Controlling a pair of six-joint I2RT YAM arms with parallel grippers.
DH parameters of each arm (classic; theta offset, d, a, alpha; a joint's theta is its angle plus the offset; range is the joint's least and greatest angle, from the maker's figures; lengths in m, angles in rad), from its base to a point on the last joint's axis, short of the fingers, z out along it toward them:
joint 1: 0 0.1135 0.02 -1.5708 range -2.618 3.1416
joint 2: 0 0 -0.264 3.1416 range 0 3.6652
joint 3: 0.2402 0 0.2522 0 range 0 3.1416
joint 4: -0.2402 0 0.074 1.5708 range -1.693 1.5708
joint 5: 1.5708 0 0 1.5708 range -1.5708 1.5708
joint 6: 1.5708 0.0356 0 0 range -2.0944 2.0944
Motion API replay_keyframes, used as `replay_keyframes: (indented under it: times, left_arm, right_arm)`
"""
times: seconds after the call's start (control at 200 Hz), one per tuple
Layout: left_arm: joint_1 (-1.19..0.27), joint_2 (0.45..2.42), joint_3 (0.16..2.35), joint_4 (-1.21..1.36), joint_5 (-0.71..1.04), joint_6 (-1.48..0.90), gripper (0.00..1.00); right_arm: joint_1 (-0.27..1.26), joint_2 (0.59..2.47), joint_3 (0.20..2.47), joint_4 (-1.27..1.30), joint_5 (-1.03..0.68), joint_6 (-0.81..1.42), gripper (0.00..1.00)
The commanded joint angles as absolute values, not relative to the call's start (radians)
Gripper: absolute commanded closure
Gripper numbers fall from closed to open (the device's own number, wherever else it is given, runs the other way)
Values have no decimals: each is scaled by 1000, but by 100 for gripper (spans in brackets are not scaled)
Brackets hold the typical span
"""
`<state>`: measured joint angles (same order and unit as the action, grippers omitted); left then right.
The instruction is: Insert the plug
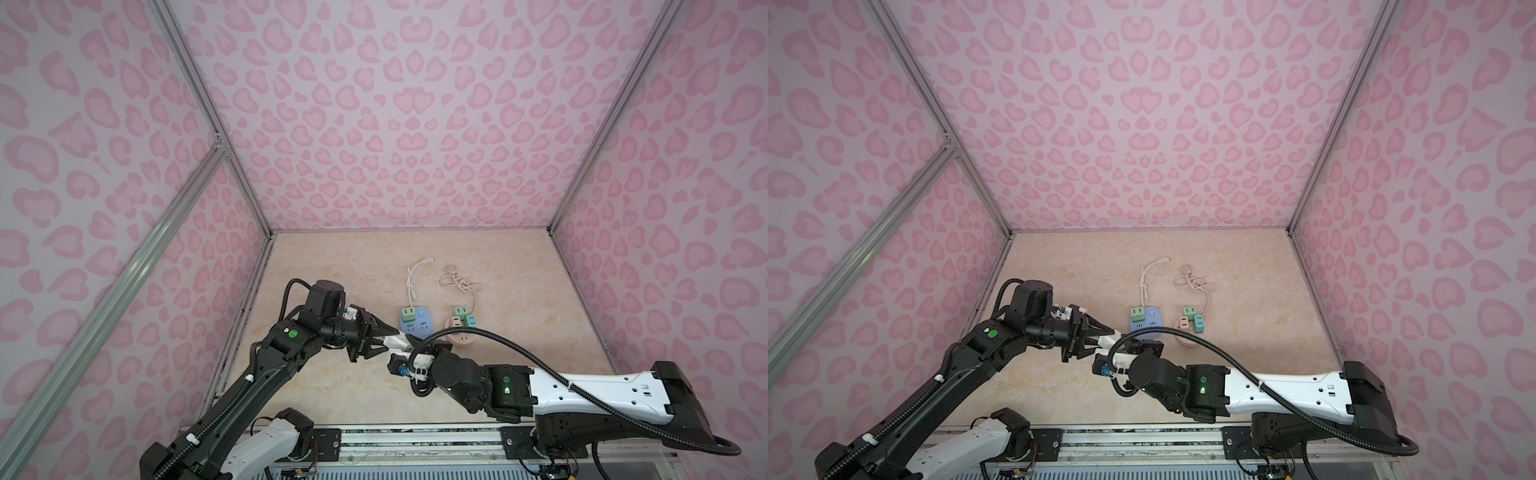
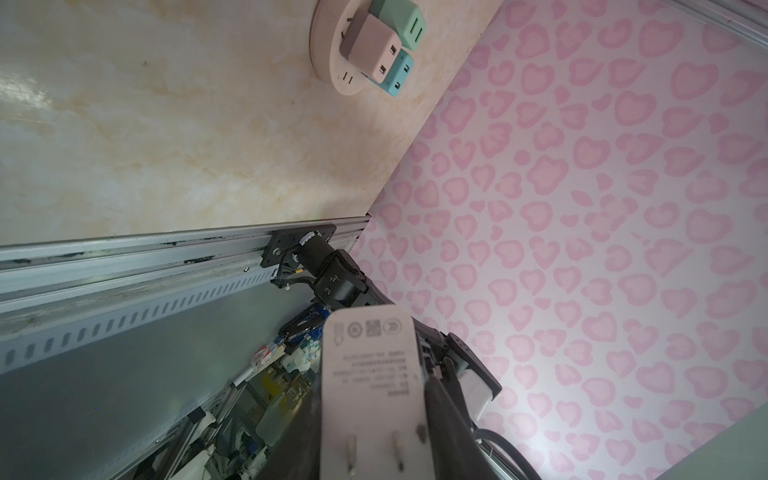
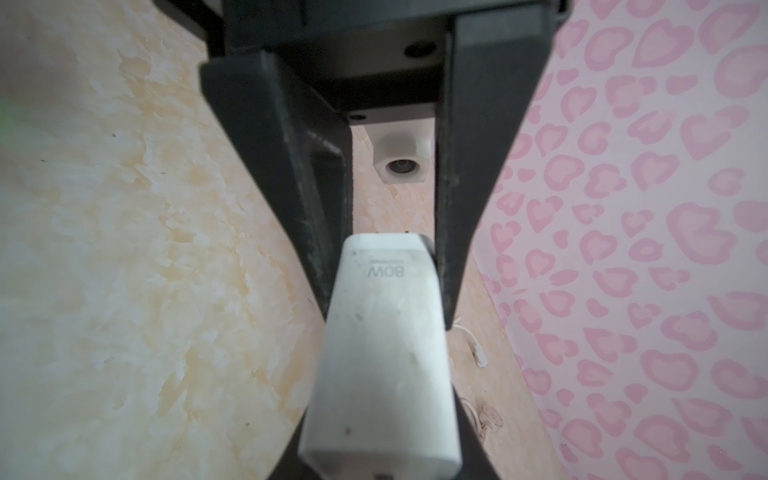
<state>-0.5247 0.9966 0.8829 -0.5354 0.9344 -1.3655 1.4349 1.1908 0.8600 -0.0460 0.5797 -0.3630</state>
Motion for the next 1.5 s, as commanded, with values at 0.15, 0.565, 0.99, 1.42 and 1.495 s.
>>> replay_keyframes:
  times: [0.15, 0.565, 0.99, 1.42, 1.495]
  left_arm:
    - [-506, 1032, 928, -536, 901, -1182, 13]
    - [-367, 889, 1081, -691, 379, -636, 15]
    - [-453, 765, 708, -17, 632, -687, 17]
    - [-471, 814, 707, 129, 837, -740, 26]
    - [-471, 817, 701, 135, 831, -746, 27]
  right_arm:
    - [1315, 1160, 871, -87, 384, -124, 100]
    - [846, 1171, 1001, -393, -408, 295, 100]
    - [701, 1328, 1101, -261, -923, 631, 100]
    - [698, 1397, 1000, 390, -1061, 1083, 100]
    - [699, 1408, 982, 486, -1065, 1150, 100]
